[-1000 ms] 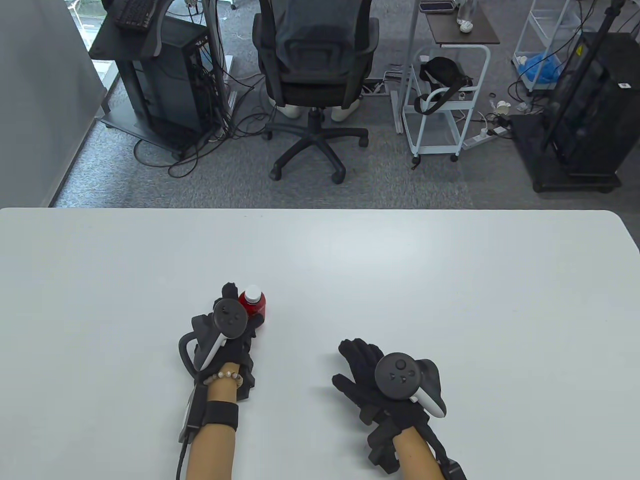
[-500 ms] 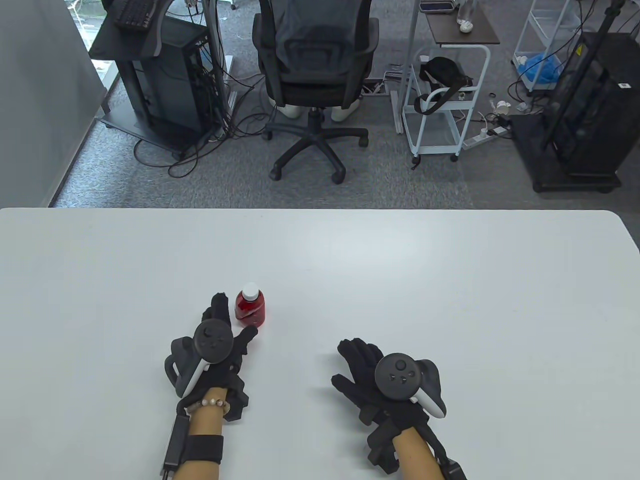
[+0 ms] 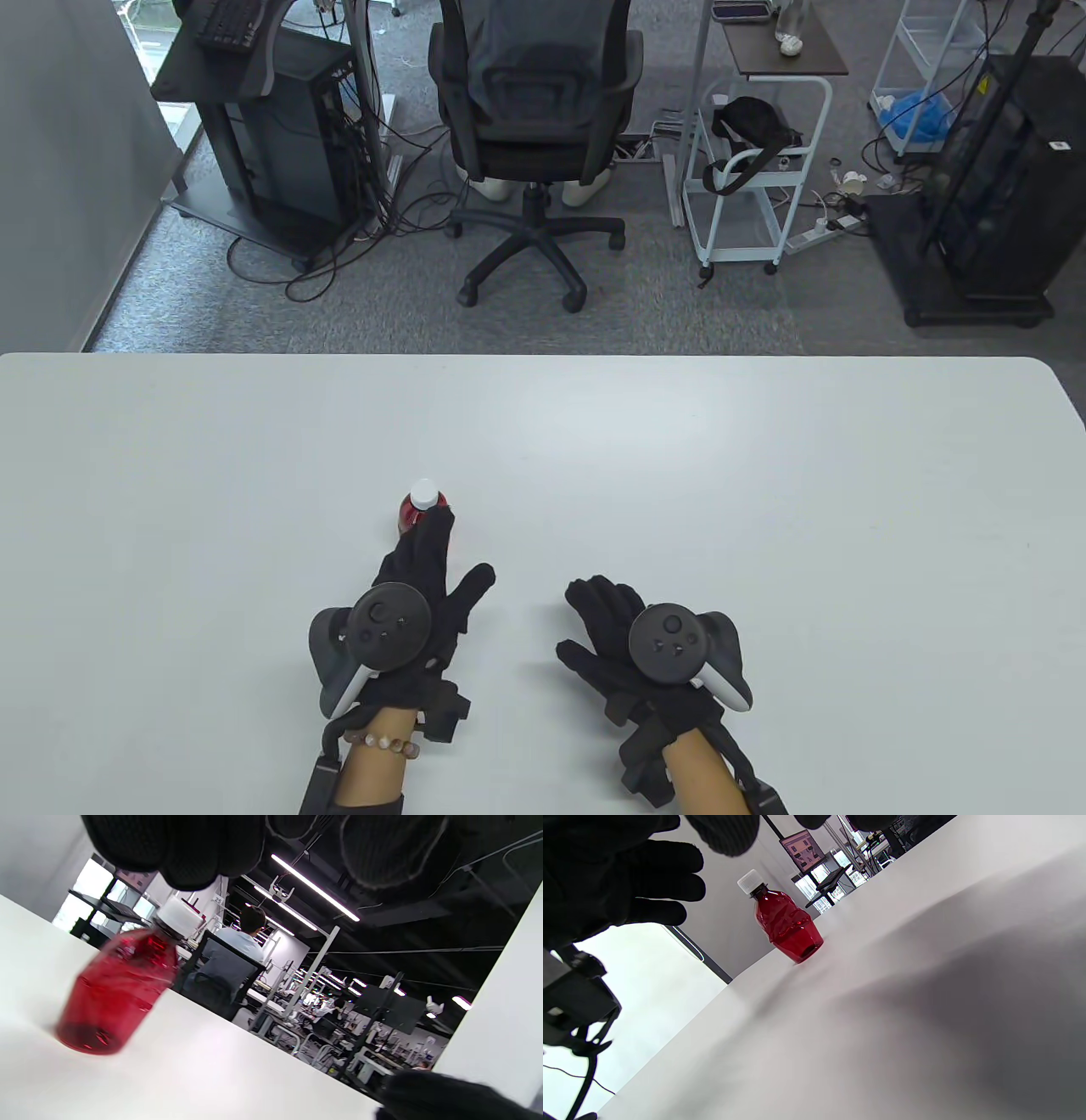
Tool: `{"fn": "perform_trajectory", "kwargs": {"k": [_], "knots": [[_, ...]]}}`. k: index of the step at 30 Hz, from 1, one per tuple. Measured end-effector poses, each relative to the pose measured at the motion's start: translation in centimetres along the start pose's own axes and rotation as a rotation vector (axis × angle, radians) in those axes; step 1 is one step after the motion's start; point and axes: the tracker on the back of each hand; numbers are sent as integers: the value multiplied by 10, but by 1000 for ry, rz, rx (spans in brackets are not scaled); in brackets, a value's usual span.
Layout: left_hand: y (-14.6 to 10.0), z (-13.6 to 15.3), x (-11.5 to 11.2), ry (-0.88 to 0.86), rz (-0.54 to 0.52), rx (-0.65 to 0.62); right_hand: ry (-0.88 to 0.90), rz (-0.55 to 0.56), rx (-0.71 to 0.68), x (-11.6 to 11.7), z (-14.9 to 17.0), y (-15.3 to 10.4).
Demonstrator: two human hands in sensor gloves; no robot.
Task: Squeeze empty plastic bottle to dent body
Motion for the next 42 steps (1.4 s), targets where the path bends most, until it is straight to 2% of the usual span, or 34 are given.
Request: {"fn": "perform_trajectory", "kwargs": {"k": [7,9,13,16,20,29,42], "knots": [[-11,-5,-37,-43,-20,-112,-2,10,-8,-2,1,0],[-13,-4,-44,-21,40,-129,-8,12,-11,-1,1,0],[-18,-1,-50,26,95,-169,-20,15,-18,-1,0,-1],[-19,6,-56,37,155,-148,-37,29,-32,0,-2,-1],[-18,13,-65,9,286,-118,-67,51,-60,1,-6,-1],[-13,17,-72,-55,441,-92,-111,51,-78,7,-8,2],[-11,19,-74,-87,477,-79,-103,12,-39,7,-4,4]]}}
Point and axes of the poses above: the tracker on the back of each hand, its own z axis roughly to the little-finger side, its own y axis roughly from the wrist to the fingertips, x = y × z, and after that the axes turned 5 degrees about -x, right-handed
